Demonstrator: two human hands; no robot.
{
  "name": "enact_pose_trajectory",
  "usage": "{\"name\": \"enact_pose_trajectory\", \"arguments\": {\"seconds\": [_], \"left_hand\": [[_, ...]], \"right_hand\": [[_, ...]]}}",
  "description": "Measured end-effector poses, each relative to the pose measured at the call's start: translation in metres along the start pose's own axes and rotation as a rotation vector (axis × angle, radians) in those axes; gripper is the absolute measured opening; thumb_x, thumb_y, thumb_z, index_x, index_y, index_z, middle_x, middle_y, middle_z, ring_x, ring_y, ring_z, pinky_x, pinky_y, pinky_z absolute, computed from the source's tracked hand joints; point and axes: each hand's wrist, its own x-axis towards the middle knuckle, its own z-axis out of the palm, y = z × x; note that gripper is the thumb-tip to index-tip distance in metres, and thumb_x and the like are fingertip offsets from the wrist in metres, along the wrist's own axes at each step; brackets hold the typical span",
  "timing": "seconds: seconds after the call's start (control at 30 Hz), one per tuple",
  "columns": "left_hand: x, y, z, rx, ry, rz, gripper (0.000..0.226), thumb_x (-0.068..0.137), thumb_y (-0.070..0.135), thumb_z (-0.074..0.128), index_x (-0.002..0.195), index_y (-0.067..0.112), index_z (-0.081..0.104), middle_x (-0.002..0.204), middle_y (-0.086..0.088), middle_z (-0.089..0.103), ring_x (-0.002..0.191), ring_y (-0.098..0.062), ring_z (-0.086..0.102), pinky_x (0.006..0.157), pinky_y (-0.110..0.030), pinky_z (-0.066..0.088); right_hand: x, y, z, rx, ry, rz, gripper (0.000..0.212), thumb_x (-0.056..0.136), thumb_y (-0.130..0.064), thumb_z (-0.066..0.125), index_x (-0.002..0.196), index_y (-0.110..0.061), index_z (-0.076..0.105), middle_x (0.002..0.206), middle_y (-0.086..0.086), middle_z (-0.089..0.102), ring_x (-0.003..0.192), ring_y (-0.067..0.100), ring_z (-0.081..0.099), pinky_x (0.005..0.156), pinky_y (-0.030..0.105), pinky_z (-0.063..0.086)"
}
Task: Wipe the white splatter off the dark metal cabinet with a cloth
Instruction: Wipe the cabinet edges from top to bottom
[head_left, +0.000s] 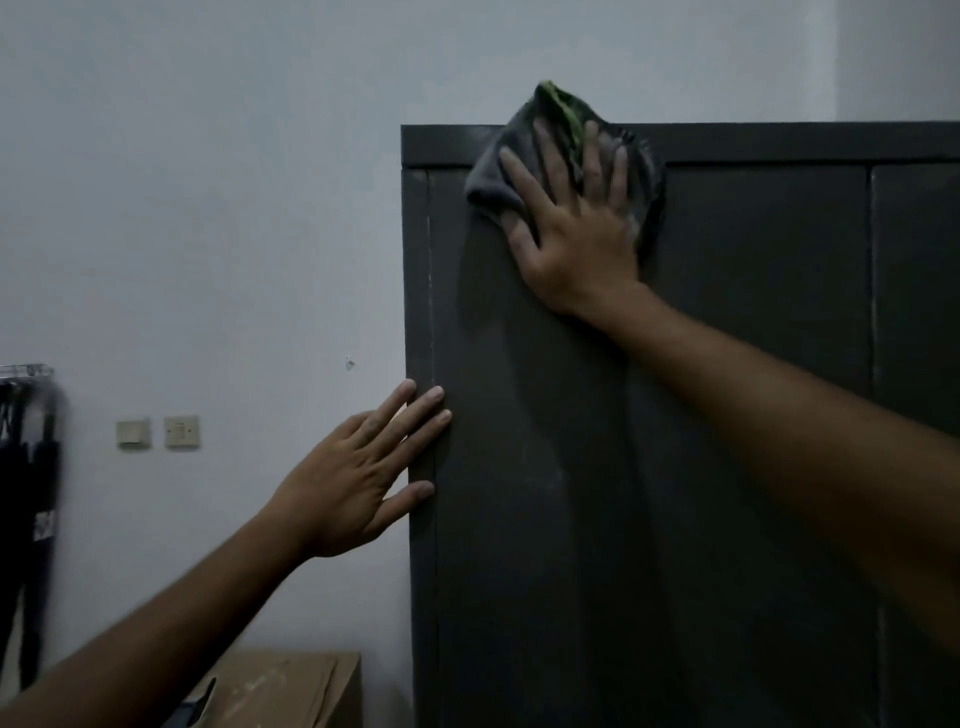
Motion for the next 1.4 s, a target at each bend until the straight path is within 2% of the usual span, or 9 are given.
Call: {"name": "enact_pose_trajectory", "arguments": {"seconds": [0.27, 0.43, 0.57, 0.73, 0.8, 0.93, 1.07, 1.27, 1.4], "left_hand": [[-0.002, 0.014, 0.0, -0.041, 0.045, -0.032, 0.07, 0.11, 0.05, 0.028, 0.168, 0.014, 0.011, 0.176, -0.005, 0.005, 0.162, -0.028, 0.005, 0.129, -0.043, 0.014], [0.0, 0.042, 0.007, -0.197, 0.115, -0.166, 0.07, 0.109, 0.046, 0.031, 0.167, 0.014, 0.01, 0.176, -0.002, 0.001, 0.162, -0.025, -0.002, 0.13, -0.042, 0.007], [0.003, 0.055, 0.021, -0.283, 0.219, -0.237, 0.068, 0.108, 0.04, 0.035, 0.166, 0.011, 0.015, 0.176, -0.004, 0.006, 0.162, -0.029, 0.001, 0.132, -0.042, 0.009], [0.005, 0.054, 0.032, -0.309, 0.319, -0.205, 0.067, 0.106, 0.034, 0.041, 0.163, 0.003, 0.023, 0.174, -0.011, 0.015, 0.161, -0.036, 0.007, 0.131, -0.047, 0.015], [0.006, 0.054, 0.033, -0.329, 0.322, -0.211, 0.068, 0.106, 0.035, 0.04, 0.164, 0.004, 0.022, 0.175, -0.009, 0.012, 0.162, -0.035, 0.006, 0.132, -0.045, 0.013], [0.007, 0.054, 0.036, -0.363, 0.342, -0.222, 0.068, 0.105, 0.035, 0.039, 0.163, 0.005, 0.023, 0.175, -0.008, 0.012, 0.162, -0.035, 0.006, 0.131, -0.047, 0.014], [0.008, 0.054, 0.037, -0.364, 0.351, -0.199, 0.067, 0.104, 0.032, 0.04, 0.162, 0.0, 0.026, 0.173, -0.016, 0.017, 0.161, -0.039, 0.009, 0.129, -0.057, 0.019], [0.006, 0.052, 0.037, -0.283, 0.373, -0.174, 0.067, 0.104, 0.031, 0.043, 0.161, -0.002, 0.028, 0.171, -0.019, 0.02, 0.16, -0.041, 0.01, 0.126, -0.062, 0.021], [0.006, 0.054, 0.034, -0.301, 0.347, -0.199, 0.069, 0.105, 0.035, 0.039, 0.163, 0.002, 0.022, 0.174, -0.014, 0.014, 0.161, -0.037, 0.005, 0.129, -0.057, 0.016]], "right_hand": [[-0.129, -0.008, 0.001, 0.104, -0.15, -0.613, 0.056, 0.105, -0.045, 0.042, 0.159, -0.031, 0.037, 0.17, 0.003, 0.024, 0.158, 0.04, 0.009, 0.125, 0.059, 0.016], [-0.154, 0.093, -0.016, 0.049, -0.068, 0.025, 0.061, 0.104, -0.054, 0.034, 0.162, -0.035, 0.027, 0.172, 0.002, 0.019, 0.157, 0.04, 0.013, 0.124, 0.063, 0.011], [-0.156, -0.001, -0.008, 0.064, -0.001, 0.388, 0.065, 0.103, -0.053, 0.036, 0.164, -0.032, 0.023, 0.173, 0.005, 0.009, 0.155, 0.047, 0.01, 0.125, 0.065, 0.004], [-0.293, -0.01, -0.006, 0.13, -0.231, -0.527, 0.059, 0.101, -0.046, 0.051, 0.157, -0.033, 0.041, 0.167, 0.004, 0.031, 0.155, 0.045, 0.017, 0.121, 0.063, 0.024], [-0.3, 0.05, -0.015, 0.097, -0.253, -0.606, 0.057, 0.102, -0.049, 0.045, 0.157, -0.036, 0.039, 0.163, 0.001, 0.039, 0.154, 0.043, 0.023, 0.117, 0.058, 0.031], [-0.22, 0.133, -0.024, 0.045, -0.135, -0.09, 0.068, 0.101, -0.05, 0.045, 0.163, -0.039, 0.018, 0.171, 0.005, 0.02, 0.154, 0.046, 0.019, 0.123, 0.064, 0.013], [-0.158, 0.032, -0.007, 0.033, -0.001, 0.429, 0.066, 0.103, -0.059, 0.034, 0.163, -0.034, 0.024, 0.173, 0.004, 0.012, 0.155, 0.048, 0.013, 0.124, 0.066, 0.005], [-0.33, -0.022, -0.008, 0.15, -0.247, -0.431, 0.057, 0.1, -0.048, 0.055, 0.154, -0.032, 0.046, 0.166, 0.003, 0.033, 0.155, 0.045, 0.018, 0.122, 0.063, 0.022], [-0.355, 0.111, -0.023, 0.025, -0.243, -0.479, 0.071, 0.092, -0.054, 0.062, 0.156, -0.041, 0.035, 0.165, -0.002, 0.034, 0.157, 0.042, 0.014, 0.126, 0.058, 0.015]]}}
